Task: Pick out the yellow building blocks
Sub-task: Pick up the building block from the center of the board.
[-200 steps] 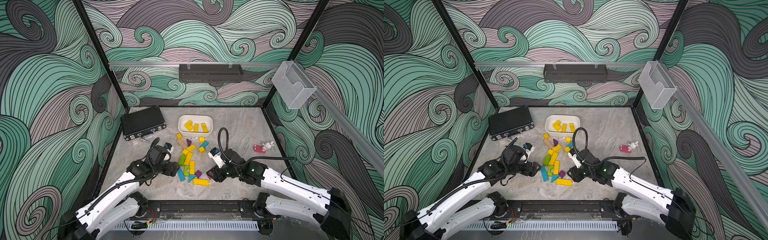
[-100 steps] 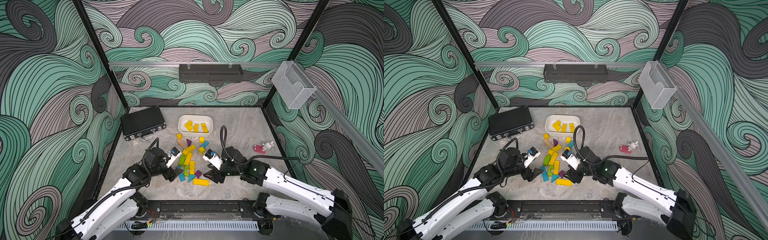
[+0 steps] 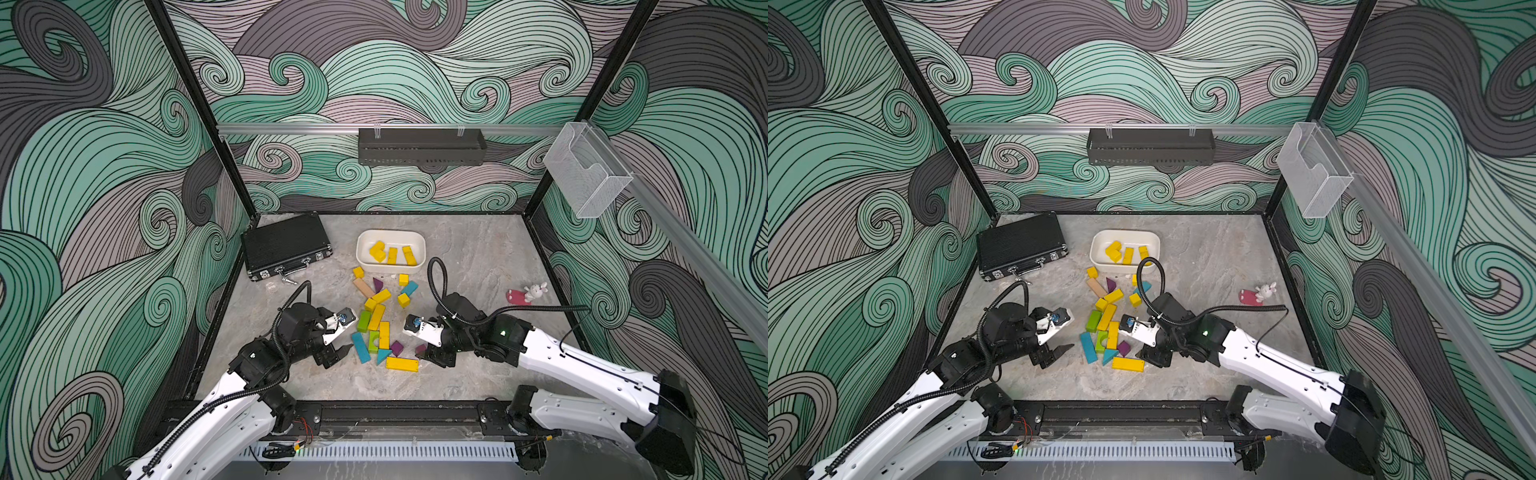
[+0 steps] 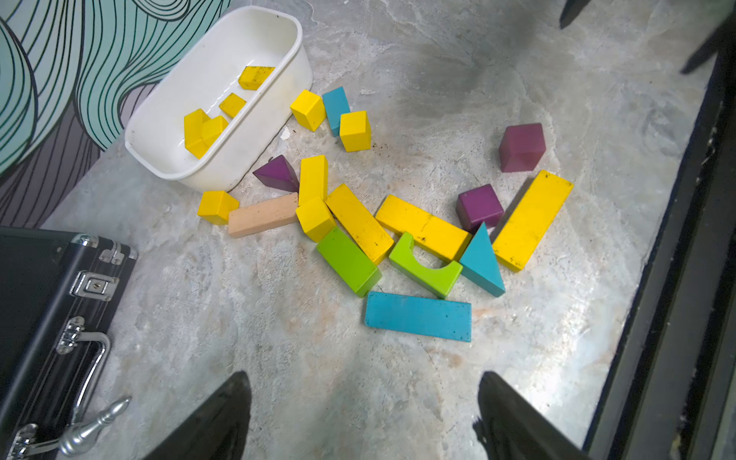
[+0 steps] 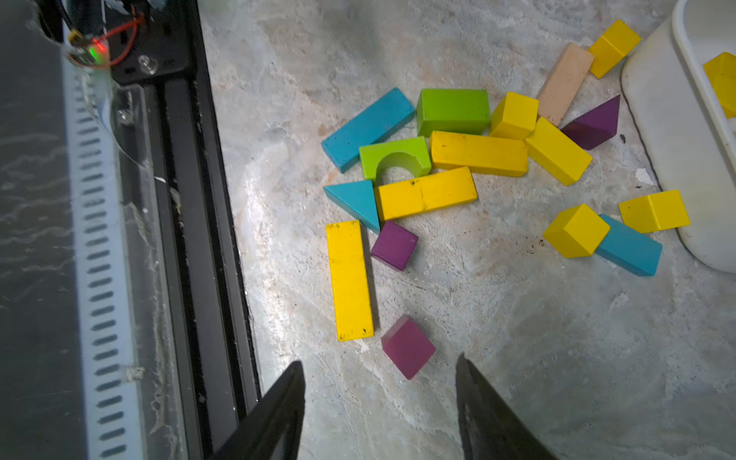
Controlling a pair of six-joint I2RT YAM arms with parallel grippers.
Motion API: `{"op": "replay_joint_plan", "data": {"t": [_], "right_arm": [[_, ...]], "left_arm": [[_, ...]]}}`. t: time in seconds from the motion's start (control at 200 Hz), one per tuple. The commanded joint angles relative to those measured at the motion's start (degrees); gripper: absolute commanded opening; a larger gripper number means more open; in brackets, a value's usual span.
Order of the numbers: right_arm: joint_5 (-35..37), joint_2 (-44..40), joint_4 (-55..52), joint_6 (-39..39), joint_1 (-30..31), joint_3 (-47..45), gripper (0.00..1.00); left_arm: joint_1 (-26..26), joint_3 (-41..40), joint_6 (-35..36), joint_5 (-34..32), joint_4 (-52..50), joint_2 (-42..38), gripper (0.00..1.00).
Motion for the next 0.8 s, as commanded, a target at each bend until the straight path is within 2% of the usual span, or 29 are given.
{"op": "replay_joint_plan", "data": {"t": [0.0,0.175,0.325,0.58,0.796], "right_arm": [[3.26,1.14,-4.37,-7.14,0.30,0.55,0.59],[1.57,4.12,-2.94,-11.14,0.31,-0.82,0.57],[1.50,8.03,-0.61,-10.93,0.31,-1.00,0.54],[0.75,13.19,5.56,-9.58,0.32,-2.29,0.53],[-1.24,16.18,9.11,-7.00,0.32,-2.20,0.53]], "left_arm": [[-0.09,3.10,7.72,2.26,-6.96,0.56,0.88],[-0.09,6.11,9.91,5.36,-12.37,2.92,0.89],[-0.26,6.04,11.04,6.72,-14.31,3.20,0.89],[-0.69,3.05,13.16,8.84,-12.12,-0.19,0.89],[-1.04,3.34,12.88,9.87,-11.38,1.69,0.89]]}}
